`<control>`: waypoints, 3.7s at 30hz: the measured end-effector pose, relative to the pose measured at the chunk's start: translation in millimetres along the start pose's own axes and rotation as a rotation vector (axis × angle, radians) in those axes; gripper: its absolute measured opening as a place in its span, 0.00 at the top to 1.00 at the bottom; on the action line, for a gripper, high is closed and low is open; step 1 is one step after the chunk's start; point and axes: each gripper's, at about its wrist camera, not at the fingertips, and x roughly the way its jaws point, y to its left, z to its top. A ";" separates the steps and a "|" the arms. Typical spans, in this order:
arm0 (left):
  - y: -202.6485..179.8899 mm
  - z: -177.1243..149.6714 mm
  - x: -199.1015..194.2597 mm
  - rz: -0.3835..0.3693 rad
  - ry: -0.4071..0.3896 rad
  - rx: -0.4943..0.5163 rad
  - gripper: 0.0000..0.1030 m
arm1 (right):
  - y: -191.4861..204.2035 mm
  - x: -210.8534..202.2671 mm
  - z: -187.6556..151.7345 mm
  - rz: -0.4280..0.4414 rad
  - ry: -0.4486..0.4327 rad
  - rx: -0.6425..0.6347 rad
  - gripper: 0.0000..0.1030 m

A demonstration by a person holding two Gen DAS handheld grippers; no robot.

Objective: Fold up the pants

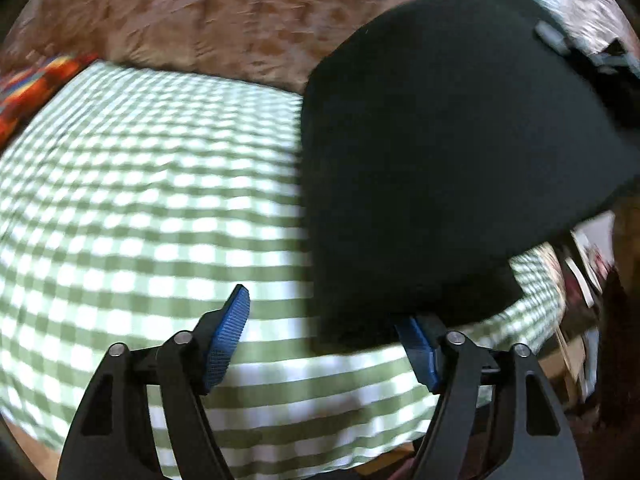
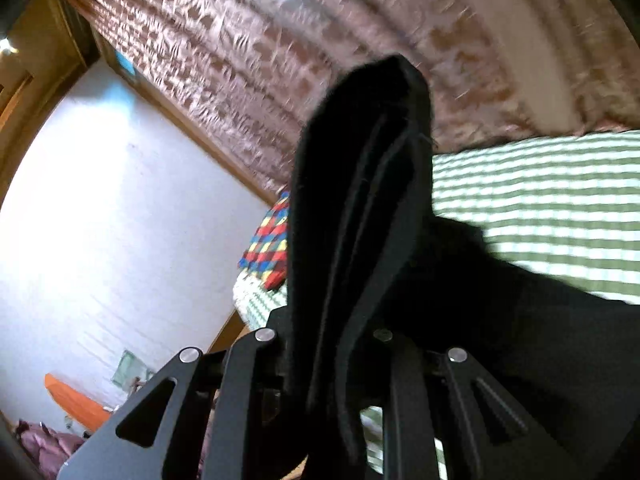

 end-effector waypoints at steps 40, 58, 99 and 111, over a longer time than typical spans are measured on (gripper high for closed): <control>-56.9 47.1 48.4 -0.303 0.063 0.168 0.81 | -162.9 -128.8 -160.4 -0.362 -0.152 0.524 0.79; -63.7 16.8 50.3 -0.346 0.131 0.175 0.81 | -150.3 -135.3 -178.3 -0.527 -0.084 0.407 0.87; -99.6 70.9 78.5 0.208 -0.001 0.230 0.65 | -168.4 -48.0 -28.3 -0.691 -0.217 0.293 0.40; -97.1 69.3 106.5 0.237 0.051 0.245 0.65 | -230.5 -34.2 -33.6 -0.753 -0.144 0.376 0.39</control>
